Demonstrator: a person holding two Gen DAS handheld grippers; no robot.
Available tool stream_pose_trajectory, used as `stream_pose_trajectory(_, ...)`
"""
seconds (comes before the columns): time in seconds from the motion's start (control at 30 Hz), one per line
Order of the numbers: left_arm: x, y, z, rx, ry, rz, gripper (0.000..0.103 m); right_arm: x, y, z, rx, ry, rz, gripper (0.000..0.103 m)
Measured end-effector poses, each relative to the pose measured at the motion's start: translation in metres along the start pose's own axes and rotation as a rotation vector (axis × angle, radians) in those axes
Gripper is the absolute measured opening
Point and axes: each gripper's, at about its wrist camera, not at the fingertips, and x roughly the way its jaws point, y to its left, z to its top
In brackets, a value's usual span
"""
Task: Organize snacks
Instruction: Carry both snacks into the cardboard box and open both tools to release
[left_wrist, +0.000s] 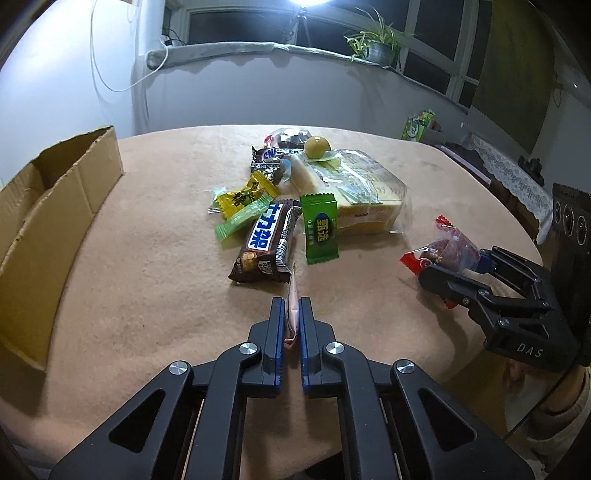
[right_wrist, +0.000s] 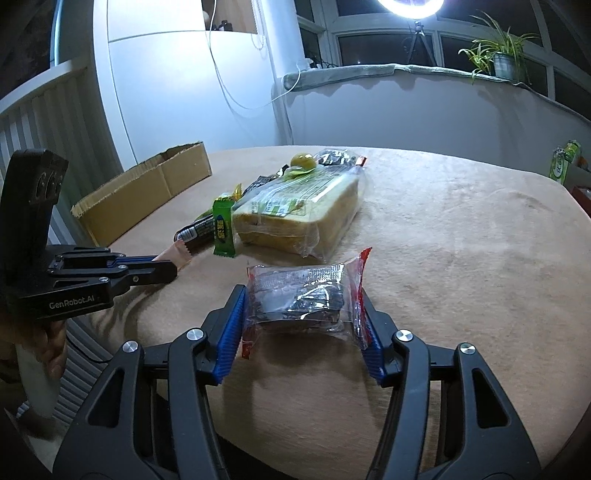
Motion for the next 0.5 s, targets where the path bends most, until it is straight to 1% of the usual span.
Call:
stream_pose_trajectory(0.33, -0.019, -0.003, 0.001, -0.011, -0.063, -0.017, 0.005, -0.012, 0.001, 0.006, 0.003, -0.039, -0.031, 0.058)
stream_pose_trajectory(0.5, -0.032, 0.002, 0.002, -0.021, -0.096, -0.011, 0.005, -0.017, 0.007, 0.009, -0.01, -0.054, -0.044, 0.058)
